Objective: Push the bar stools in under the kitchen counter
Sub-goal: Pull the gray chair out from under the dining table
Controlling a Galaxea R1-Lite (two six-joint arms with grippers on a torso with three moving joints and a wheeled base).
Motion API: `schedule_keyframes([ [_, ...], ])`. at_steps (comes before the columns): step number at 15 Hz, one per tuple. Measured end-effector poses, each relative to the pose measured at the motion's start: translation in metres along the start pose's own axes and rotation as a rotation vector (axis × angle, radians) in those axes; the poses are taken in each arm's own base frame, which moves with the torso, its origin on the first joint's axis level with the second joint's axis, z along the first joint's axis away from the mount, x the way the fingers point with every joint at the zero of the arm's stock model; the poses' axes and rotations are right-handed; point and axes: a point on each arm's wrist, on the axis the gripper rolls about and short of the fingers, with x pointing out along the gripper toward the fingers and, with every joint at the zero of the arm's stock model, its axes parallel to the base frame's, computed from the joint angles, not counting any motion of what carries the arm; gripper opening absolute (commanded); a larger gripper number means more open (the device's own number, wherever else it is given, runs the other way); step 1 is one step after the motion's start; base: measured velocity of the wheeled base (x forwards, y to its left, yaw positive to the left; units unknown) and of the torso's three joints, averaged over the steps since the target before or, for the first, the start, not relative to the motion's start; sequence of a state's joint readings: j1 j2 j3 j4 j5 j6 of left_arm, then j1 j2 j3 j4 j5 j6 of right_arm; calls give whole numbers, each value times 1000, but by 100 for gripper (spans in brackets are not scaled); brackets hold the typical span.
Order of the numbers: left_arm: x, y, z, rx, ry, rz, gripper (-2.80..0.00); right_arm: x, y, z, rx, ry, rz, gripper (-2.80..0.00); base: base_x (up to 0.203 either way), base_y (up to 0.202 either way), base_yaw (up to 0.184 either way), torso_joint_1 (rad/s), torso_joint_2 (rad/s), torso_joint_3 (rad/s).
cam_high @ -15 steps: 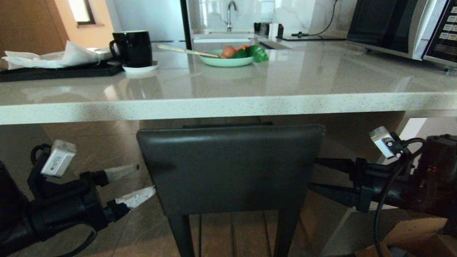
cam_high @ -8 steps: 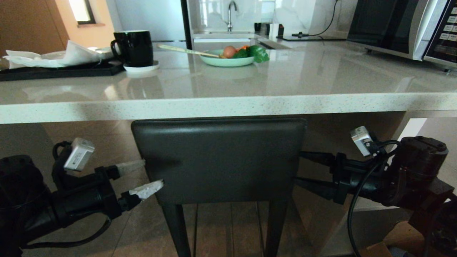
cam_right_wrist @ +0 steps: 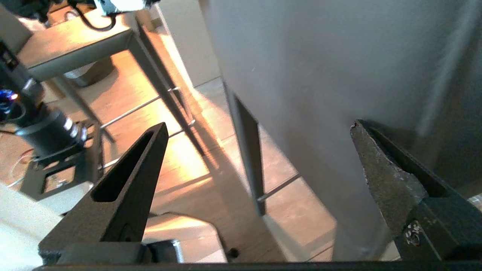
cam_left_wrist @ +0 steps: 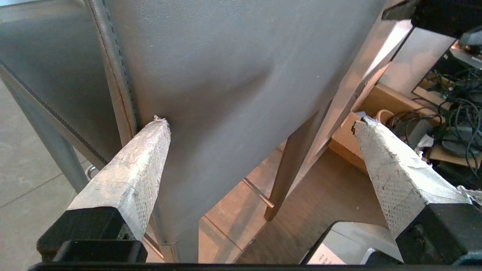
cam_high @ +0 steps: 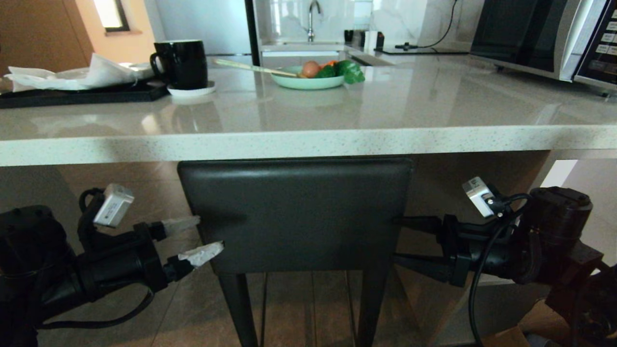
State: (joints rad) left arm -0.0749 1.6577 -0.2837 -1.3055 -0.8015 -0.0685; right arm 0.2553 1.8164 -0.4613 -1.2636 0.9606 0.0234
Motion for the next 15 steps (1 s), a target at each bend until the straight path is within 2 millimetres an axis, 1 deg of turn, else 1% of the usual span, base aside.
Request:
schedule_keyframes([
  [6,4,4,1,4,-3,-7,0,1,-13,9,-34,-26,-11,0,0,0,0,0,0,0],
  [8,3,3,-1,-2,3,-7,0,-6,-11,5,-22,-18,-23,0,0,0,0,0,0,0],
  [10,2,2,-3,-6,10,-6,0,-21,-8,1,-1,-8,-38,0,0,0,0,0,0,0],
  [12,2,3,-3,-7,10,-5,0,-36,-12,2,-1,-14,-70,0,0,0,0,0,0,0],
  [13,3,3,-2,-4,7,-5,0,-39,-16,5,-10,-22,-81,0,0,0,0,0,0,0],
  [15,5,5,0,1,2,-8,0,-37,-24,11,-33,-36,-85,0,0,0,0,0,0,0],
])
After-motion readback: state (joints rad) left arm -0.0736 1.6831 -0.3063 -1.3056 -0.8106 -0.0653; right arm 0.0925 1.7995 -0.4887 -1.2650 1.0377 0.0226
